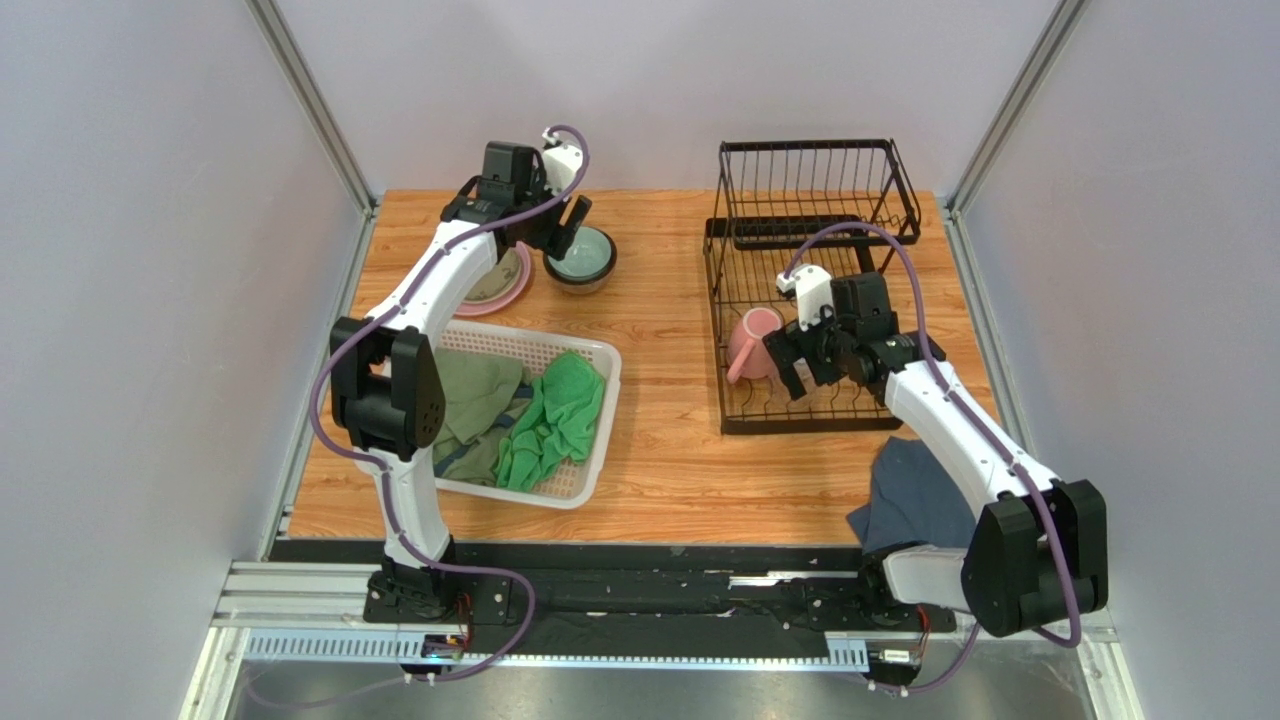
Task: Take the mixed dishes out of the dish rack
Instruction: Pick up the cup from the dish rack.
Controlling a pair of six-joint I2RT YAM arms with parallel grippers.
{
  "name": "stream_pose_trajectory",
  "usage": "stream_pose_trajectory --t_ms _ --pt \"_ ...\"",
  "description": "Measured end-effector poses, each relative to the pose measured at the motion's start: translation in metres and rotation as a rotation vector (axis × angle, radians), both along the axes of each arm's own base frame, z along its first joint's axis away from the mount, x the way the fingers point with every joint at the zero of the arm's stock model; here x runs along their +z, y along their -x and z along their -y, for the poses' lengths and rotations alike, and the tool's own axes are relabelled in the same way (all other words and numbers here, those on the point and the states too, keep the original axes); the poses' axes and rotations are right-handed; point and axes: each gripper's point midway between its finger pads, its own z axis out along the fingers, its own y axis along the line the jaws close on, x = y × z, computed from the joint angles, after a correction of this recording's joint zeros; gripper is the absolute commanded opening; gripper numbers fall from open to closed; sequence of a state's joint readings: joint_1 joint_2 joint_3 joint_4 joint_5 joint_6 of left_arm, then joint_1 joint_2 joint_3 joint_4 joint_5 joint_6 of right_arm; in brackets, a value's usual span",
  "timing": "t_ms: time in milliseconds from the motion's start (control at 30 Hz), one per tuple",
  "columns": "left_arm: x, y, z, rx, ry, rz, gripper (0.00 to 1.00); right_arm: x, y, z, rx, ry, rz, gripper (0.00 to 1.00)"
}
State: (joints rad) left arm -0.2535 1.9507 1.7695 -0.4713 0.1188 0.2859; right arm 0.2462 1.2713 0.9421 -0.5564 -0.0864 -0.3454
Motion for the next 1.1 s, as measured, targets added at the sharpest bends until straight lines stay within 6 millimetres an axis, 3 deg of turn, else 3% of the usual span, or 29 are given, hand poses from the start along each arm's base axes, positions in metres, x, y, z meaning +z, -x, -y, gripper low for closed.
stream_pose_trajectory --t_ms 467,533,767,1100 --pt "-0.01 0.003 -0.001 -0.001 -0.005 -0.018 0.81 -0.021 -0.012 -0.004 0.029 0.022 -0.038 0.94" --pt "-0.01 0.003 -0.001 -0.001 -0.004 -0.017 0.81 -0.023 -0.013 -0.004 0.036 0.025 -0.04 0.89" --pt "-0.018 0.005 -0.001 -0.001 -0.009 -0.029 0.8 -0.025 -0.013 -0.008 0.065 0.016 -0.048 0.6" --pt "-0.017 0.012 -0.001 -0.01 -0.002 -0.032 0.79 -0.016 -0.005 -0.01 0.083 0.005 -0.065 0.4"
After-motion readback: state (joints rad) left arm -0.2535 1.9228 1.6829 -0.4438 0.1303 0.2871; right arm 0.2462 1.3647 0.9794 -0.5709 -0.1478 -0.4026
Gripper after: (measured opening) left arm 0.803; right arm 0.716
